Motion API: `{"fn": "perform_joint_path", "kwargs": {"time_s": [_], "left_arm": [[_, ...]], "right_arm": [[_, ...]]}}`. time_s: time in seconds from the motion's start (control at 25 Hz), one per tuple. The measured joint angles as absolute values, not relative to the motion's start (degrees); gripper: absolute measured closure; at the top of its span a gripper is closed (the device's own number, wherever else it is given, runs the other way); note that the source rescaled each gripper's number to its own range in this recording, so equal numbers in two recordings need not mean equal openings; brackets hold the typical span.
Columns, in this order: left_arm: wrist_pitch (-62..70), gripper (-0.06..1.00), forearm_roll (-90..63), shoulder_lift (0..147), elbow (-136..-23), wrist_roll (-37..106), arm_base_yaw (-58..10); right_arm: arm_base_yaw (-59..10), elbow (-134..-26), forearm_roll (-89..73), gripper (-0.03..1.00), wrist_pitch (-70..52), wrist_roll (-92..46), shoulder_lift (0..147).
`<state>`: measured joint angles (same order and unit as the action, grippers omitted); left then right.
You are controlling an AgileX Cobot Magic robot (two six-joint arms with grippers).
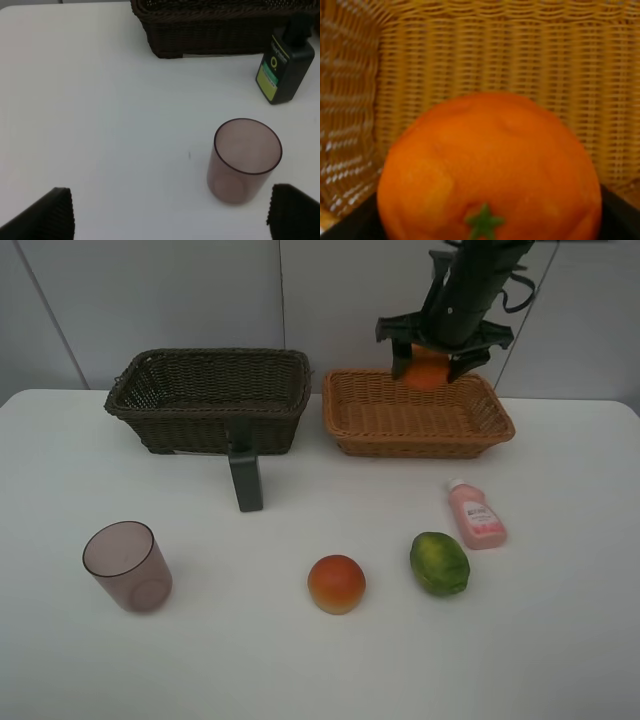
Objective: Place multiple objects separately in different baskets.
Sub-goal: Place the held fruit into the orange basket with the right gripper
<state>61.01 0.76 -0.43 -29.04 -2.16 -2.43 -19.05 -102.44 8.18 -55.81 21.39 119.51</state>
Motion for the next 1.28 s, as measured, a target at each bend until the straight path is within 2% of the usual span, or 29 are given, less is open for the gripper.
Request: {"fn": "perform_joint_path", "kwargs": {"time_s": [0.4,0.76,0.8,0.92,0.96,1.04,1.28], "left_arm": [[61.01,-0.06,0.76,-0.43,-29.04,-2.16,-2.43],[61.01,-0.06,0.76,-0.43,-29.04,-2.16,-2.43],[61.01,-0.06,0.76,-0.43,-29.04,-2.16,-2.43],[61.01,-0.06,0.76,-0.43,-29.04,-2.16,-2.43],[61.01,-0.06,0.76,-0.43,-29.04,-2.16,-2.43],[61.01,-0.06,0.76,-0.43,-29.04,-2.16,-2.43],[61.01,-0.06,0.76,-0.43,-29.04,-2.16,-2.43]], "right_arm": [[-16.0,-104.67,9.4,0.48,-48.79,21.34,130.98],[-15.27,-104.67,10.89,0.48,-46.64,21.34,132.68],[-15.27,-104.67,10.9,0.43,-46.64,21.34,132.68],[-15.27,-104.67,10.97,0.15,-46.52,21.34,132.57],[-15.27,-104.67,11.02,0.1,-46.63,21.34,132.18],[-15.38,-104.67,11.08,0.05,-47.17,21.34,131.04],[-17.8,-104.74,12.27,0.02,-56.79,19.71,125.38]]}}
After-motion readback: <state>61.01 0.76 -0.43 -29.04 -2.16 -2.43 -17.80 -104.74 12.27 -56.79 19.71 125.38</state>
